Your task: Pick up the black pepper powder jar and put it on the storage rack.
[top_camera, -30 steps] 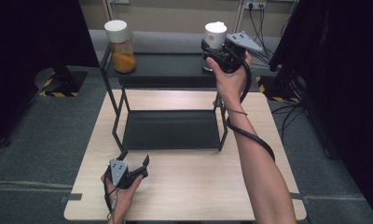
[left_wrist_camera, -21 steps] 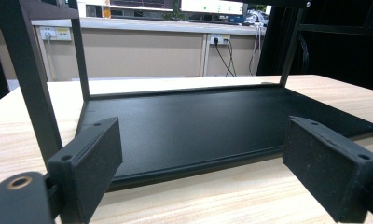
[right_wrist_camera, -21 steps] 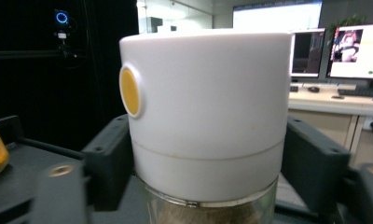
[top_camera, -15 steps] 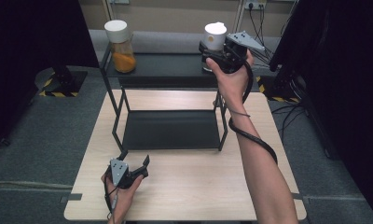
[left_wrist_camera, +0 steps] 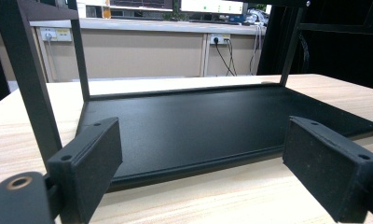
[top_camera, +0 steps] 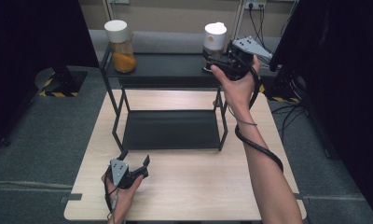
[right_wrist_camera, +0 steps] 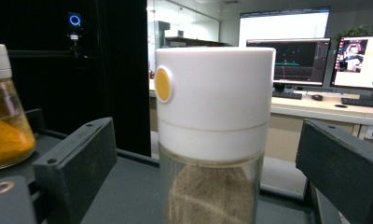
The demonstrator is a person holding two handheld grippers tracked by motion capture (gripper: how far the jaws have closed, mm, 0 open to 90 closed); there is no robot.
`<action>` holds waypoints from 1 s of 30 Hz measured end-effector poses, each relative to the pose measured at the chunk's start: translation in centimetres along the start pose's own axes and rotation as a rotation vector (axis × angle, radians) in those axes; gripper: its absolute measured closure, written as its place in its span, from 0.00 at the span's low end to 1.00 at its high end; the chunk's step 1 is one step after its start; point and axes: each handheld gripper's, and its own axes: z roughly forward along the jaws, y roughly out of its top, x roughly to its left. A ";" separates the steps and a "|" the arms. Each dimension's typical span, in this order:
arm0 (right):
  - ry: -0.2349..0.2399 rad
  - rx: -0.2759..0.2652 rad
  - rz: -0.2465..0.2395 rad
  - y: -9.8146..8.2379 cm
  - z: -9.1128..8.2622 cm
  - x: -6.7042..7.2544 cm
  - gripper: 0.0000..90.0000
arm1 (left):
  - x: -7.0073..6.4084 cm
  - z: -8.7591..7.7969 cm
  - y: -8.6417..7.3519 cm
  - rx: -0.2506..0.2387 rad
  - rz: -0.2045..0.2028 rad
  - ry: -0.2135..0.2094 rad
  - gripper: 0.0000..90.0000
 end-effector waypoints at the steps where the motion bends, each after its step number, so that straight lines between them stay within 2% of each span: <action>1: 0.005 0.000 -0.001 -0.1 -0.4 -0.1 0.06 | 0.0 0.0 0.0 0.000 0.001 0.000 0.12; 18: 0.050 0.020 -0.043 -1.1 -2.9 -0.3 0.06 | -0.1 0.0 0.0 0.001 0.007 0.001 0.12; 30: 0.092 0.016 -0.040 -2.4 -4.8 -0.5 0.06 | -0.1 0.0 0.0 0.002 0.007 0.003 0.12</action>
